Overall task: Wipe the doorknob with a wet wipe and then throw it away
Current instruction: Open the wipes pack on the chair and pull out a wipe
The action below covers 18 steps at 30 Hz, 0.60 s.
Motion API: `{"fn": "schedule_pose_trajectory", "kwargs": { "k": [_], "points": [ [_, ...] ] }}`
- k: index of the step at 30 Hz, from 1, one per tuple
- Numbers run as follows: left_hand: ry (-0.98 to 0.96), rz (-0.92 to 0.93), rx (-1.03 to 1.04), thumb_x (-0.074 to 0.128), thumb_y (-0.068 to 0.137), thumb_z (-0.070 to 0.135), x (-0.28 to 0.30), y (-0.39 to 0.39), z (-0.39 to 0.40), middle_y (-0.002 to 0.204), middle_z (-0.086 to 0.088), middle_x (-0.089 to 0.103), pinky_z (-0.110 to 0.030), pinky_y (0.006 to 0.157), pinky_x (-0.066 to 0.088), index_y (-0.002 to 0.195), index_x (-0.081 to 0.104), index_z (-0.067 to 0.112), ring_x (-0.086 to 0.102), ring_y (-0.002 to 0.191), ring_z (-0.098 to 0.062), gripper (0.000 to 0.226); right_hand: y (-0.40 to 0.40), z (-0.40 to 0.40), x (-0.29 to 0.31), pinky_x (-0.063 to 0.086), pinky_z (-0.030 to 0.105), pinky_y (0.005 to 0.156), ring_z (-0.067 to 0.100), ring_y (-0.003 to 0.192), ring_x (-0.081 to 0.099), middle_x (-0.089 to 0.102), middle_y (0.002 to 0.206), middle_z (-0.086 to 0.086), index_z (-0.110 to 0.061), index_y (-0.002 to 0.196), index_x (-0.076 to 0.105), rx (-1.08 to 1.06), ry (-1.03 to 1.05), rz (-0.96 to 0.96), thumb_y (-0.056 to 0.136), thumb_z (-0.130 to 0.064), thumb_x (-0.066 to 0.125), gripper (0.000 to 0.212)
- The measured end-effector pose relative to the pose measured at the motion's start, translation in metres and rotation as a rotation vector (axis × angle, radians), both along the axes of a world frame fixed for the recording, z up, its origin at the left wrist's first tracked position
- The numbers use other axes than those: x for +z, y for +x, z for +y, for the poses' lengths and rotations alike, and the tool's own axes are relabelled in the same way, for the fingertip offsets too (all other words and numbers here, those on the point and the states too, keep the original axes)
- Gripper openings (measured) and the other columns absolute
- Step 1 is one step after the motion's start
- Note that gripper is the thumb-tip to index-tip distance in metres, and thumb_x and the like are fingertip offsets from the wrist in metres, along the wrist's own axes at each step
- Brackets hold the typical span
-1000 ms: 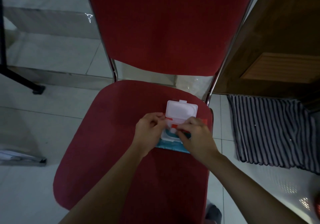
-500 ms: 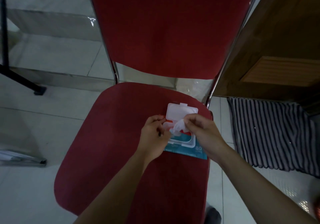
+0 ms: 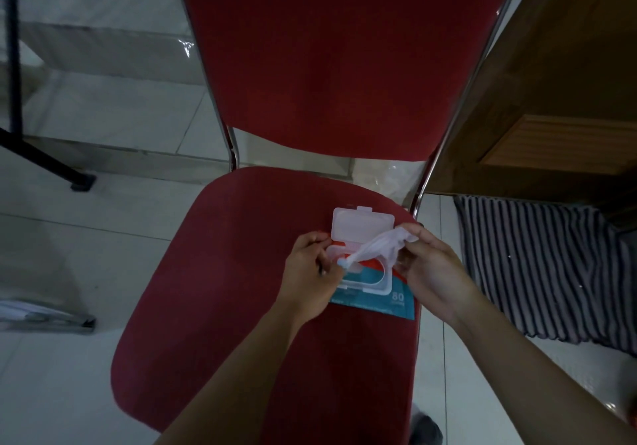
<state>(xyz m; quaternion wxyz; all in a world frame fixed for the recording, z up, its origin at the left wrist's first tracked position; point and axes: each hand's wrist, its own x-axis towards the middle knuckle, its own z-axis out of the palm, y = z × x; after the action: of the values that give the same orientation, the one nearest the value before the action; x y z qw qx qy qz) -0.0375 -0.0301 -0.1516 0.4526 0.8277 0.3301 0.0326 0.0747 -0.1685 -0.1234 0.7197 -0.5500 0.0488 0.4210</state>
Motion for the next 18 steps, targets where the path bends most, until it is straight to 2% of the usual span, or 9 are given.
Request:
{"fn": "schedule_pose_trajectory", "kwargs": {
  "k": [2, 4, 7, 9, 11, 12, 14, 16, 18],
  "points": [
    [0.013, 0.001, -0.008, 0.064, 0.084, 0.013, -0.002, 0.000, 0.000, 0.131, 0.000, 0.049, -0.015, 0.095, 0.038, 0.070, 0.058, 0.009, 0.050, 0.120, -0.007, 0.015, 0.003, -0.006, -0.004, 0.044, 0.034, 0.086, 0.019, 0.083, 0.056, 0.058, 0.083, 0.009, -0.011, 0.082, 0.058, -0.019, 0.099, 0.058, 0.090, -0.007, 0.043, 0.017],
    [0.021, -0.009, -0.019, 0.064, 0.083, 0.011, -0.004, 0.000, 0.000, 0.132, -0.001, 0.048, -0.014, 0.093, 0.038, 0.070, 0.059, 0.008, 0.048, 0.115, -0.002, 0.014, 0.008, -0.013, -0.009, 0.046, 0.036, 0.090, 0.019, 0.089, 0.056, 0.057, 0.086, 0.007, -0.014, 0.082, 0.056, -0.056, 0.192, 0.138, 0.082, -0.013, 0.055, 0.001],
    [0.082, -0.004, -0.046, 0.063, 0.084, 0.012, -0.005, 0.000, -0.001, 0.133, 0.000, 0.047, -0.009, 0.091, 0.036, 0.072, 0.060, 0.010, 0.045, 0.110, 0.001, 0.013, 0.015, -0.022, -0.012, 0.055, 0.036, 0.084, 0.021, 0.098, 0.061, 0.065, 0.089, 0.008, -0.017, 0.082, 0.057, -0.096, 0.278, 0.234, 0.057, -0.021, 0.080, 0.035],
    [0.097, -0.022, -0.043, 0.062, 0.085, 0.015, -0.007, 0.000, -0.001, 0.132, -0.001, 0.047, -0.008, 0.090, 0.035, 0.072, 0.059, 0.011, 0.046, 0.109, 0.001, 0.014, 0.019, -0.027, -0.008, 0.056, 0.042, 0.083, 0.023, 0.099, 0.065, 0.071, 0.086, 0.009, -0.015, 0.079, 0.062, -0.144, 0.324, 0.264, 0.045, -0.020, 0.087, 0.042],
    [0.100, -0.026, -0.049, 0.060, 0.087, 0.016, -0.006, 0.000, -0.001, 0.132, -0.001, 0.047, -0.009, 0.090, 0.035, 0.086, 0.065, 0.004, 0.048, 0.108, -0.001, 0.013, 0.021, -0.027, 0.000, 0.059, 0.041, 0.075, 0.022, 0.091, 0.069, 0.072, 0.085, 0.009, -0.012, 0.081, 0.065, -0.177, 0.313, 0.262, 0.042, -0.018, 0.089, 0.047],
    [0.106, -0.030, -0.062, 0.058, 0.088, 0.018, -0.006, 0.000, -0.001, 0.132, -0.001, 0.047, -0.009, 0.090, 0.034, 0.098, 0.066, 0.003, 0.048, 0.108, -0.002, 0.019, 0.022, -0.026, 0.001, 0.060, 0.037, 0.070, 0.022, 0.089, 0.070, 0.072, 0.088, 0.009, -0.011, 0.090, 0.065, -0.166, 0.249, 0.246, 0.053, -0.018, 0.084, 0.042],
    [0.065, -0.041, -0.061, 0.054, 0.091, 0.018, -0.004, 0.001, -0.002, 0.131, 0.002, 0.045, -0.010, 0.092, 0.033, 0.108, 0.066, 0.006, 0.046, 0.108, -0.001, 0.024, 0.022, -0.021, 0.004, 0.059, 0.028, 0.057, 0.021, 0.080, 0.068, 0.069, 0.091, 0.012, -0.008, 0.104, 0.061, -0.071, -0.046, 0.123, 0.082, -0.015, 0.059, 0.023],
    [-0.008, -0.065, -0.016, 0.051, 0.092, 0.011, -0.002, 0.001, -0.003, 0.129, 0.001, 0.045, -0.006, 0.091, 0.034, 0.099, 0.070, 0.005, 0.046, 0.108, -0.002, 0.022, 0.020, -0.016, 0.005, 0.053, 0.021, 0.047, 0.017, 0.067, 0.062, 0.063, 0.079, 0.008, -0.009, 0.104, 0.061, 0.070, -0.340, -0.071, 0.092, -0.013, 0.046, 0.019],
    [-0.120, -0.091, 0.055, 0.049, 0.090, 0.004, 0.000, 0.002, -0.003, 0.127, -0.003, 0.047, 0.002, 0.086, 0.032, 0.086, 0.072, 0.002, 0.047, 0.107, -0.003, 0.023, 0.021, -0.011, 0.005, 0.049, 0.022, 0.053, 0.014, 0.076, 0.058, 0.060, 0.083, 0.001, -0.016, 0.103, 0.061, 0.195, -0.452, -0.225, 0.093, -0.012, 0.045, 0.019]
  ]
}}
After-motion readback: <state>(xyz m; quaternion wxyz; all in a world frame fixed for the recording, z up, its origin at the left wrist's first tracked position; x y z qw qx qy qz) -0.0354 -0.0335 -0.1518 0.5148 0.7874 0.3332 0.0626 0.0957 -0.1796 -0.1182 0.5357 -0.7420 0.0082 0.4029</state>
